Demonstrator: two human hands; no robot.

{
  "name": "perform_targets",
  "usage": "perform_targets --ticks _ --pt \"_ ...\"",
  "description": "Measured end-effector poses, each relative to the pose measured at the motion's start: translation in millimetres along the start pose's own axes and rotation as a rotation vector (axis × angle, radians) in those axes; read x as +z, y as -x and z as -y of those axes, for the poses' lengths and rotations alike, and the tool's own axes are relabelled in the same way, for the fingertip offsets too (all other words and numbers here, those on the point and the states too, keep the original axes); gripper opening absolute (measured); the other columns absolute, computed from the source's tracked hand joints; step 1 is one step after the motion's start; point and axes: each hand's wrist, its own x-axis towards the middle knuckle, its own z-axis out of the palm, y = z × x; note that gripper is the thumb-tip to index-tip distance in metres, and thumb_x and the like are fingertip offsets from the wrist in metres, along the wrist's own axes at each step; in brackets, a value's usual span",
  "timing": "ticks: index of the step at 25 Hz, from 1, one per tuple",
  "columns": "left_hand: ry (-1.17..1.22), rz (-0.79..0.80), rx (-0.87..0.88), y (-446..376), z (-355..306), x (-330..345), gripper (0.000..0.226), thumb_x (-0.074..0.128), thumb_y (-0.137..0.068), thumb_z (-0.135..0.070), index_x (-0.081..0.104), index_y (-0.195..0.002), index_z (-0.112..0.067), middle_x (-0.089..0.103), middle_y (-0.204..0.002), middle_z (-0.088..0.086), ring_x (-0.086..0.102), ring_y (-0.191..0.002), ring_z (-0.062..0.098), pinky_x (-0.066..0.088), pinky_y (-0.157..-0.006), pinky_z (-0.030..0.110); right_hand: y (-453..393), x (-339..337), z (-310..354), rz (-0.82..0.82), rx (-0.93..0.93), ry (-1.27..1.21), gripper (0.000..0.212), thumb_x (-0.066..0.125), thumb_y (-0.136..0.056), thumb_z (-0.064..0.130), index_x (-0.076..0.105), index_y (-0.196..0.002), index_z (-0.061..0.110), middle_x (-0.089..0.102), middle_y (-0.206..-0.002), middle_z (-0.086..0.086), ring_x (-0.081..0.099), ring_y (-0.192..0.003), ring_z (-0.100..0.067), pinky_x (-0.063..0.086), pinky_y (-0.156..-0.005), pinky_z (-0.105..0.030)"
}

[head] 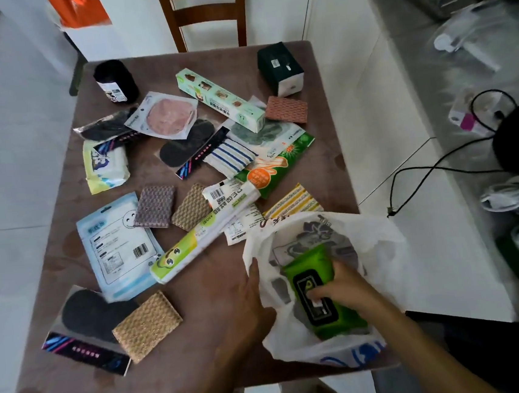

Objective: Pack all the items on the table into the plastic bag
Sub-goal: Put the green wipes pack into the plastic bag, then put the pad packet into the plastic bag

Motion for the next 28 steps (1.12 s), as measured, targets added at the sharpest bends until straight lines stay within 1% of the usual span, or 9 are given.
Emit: perform_targets --ticks 2,4,7,10,14,19,22,25,28 --pt "0.149 0.142 -0.027 -1 20 23 0.105 0.052 -0.062 -0.046 -0.009 -0.147 -0.050 0.028 -0.156 0.014 0.041 -0.133 0.038 0.039 -0.105 0.051 -7 15 -7 0.078 0.032 0.057 0.057 0.084 -0.060 0.017 0.058 -0.110 0.025 0.069 -0.102 0.001 0.065 -0.096 -0.019 0.054 -0.089 -0.038" --pt "0.331 0.185 -0.032 2 44 48 0.105 0.055 -0.065 -0.036 -0.014 -0.140 -0.062 0.039 -0.149 0.013 0.052 -0.120 0.035 0.046 -0.098 0.047 -11 24 -8 0.119 0.053 0.008 0.056 0.085 -0.062 0.016 0.058 -0.111 0.023 0.069 -0.104 0.001 0.064 -0.099 -0.020 0.053 -0.091 -0.038" --pt "0.450 0.174 -0.027 10 35 29 0.100 0.052 -0.067 -0.022 0.000 -0.145 -0.057 0.047 -0.139 0.013 0.057 -0.106 0.024 0.052 -0.090 0.043 -17 31 -10 0.211 0.069 -0.183 0.057 0.086 -0.066 0.024 0.060 -0.116 0.024 0.071 -0.107 0.003 0.066 -0.101 -0.019 0.052 -0.096 -0.043" --pt "0.547 0.142 -0.014 11 41 31 0.098 0.047 -0.068 -0.006 0.013 -0.149 -0.048 0.049 -0.125 0.000 0.055 -0.089 0.016 0.055 -0.082 0.036 -18 47 -7 0.150 0.021 -0.111 0.057 0.082 -0.069 0.042 0.061 -0.119 0.027 0.069 -0.110 0.006 0.065 -0.101 -0.015 0.053 -0.093 -0.039" --pt "0.551 0.073 -0.054 19 58 29 0.085 0.040 -0.068 -0.004 0.027 -0.149 -0.027 0.037 -0.150 0.001 0.045 -0.131 0.013 0.031 -0.106 0.011 6 64 8 -0.191 -0.212 0.477 0.036 0.060 -0.090 0.038 0.052 -0.121 0.021 0.061 -0.116 0.000 0.060 -0.102 -0.018 0.048 -0.080 -0.029" --pt "0.719 0.009 -0.025 39 79 -5 0.051 0.059 -0.076 -0.018 0.061 -0.123 -0.035 0.053 -0.138 -0.005 0.048 -0.126 -0.001 0.043 -0.101 0.019 69 65 56 -0.331 -0.566 0.270 0.013 0.062 -0.091 0.023 0.065 -0.103 0.027 0.063 -0.099 0.016 0.059 -0.088 -0.002 0.050 -0.079 -0.019" --pt "0.506 -0.267 -0.373 38 121 -16 0.044 0.060 -0.077 -0.039 0.063 -0.119 -0.027 0.062 -0.126 -0.001 0.056 -0.120 0.018 0.045 -0.102 0.039 93 78 82 -0.247 -0.644 0.180 0.013 0.064 -0.089 0.020 0.067 -0.095 0.030 0.064 -0.094 0.022 0.061 -0.088 0.001 0.051 -0.073 -0.015" --pt "-0.010 -0.092 -0.569 42 177 -10 0.063 0.065 -0.078 -0.039 0.047 -0.137 -0.025 0.049 -0.140 0.005 0.043 -0.128 0.030 0.030 -0.108 0.048 95 97 93 -0.147 -0.632 0.205 0.011 0.060 -0.090 0.025 0.064 -0.094 0.034 0.064 -0.097 0.022 0.059 -0.093 0.002 0.052 -0.073 -0.014" --pt "-0.066 -0.028 -0.558 36 207 -19 0.038 0.059 -0.086 -0.050 0.068 -0.111 -0.022 0.062 -0.114 0.008 0.055 -0.099 0.027 0.045 -0.090 0.043 93 104 89 -0.136 -0.541 0.213 0.011 0.060 -0.091 0.026 0.061 -0.094 0.037 0.064 -0.100 0.022 0.059 -0.091 0.002 0.049 -0.075 -0.011"
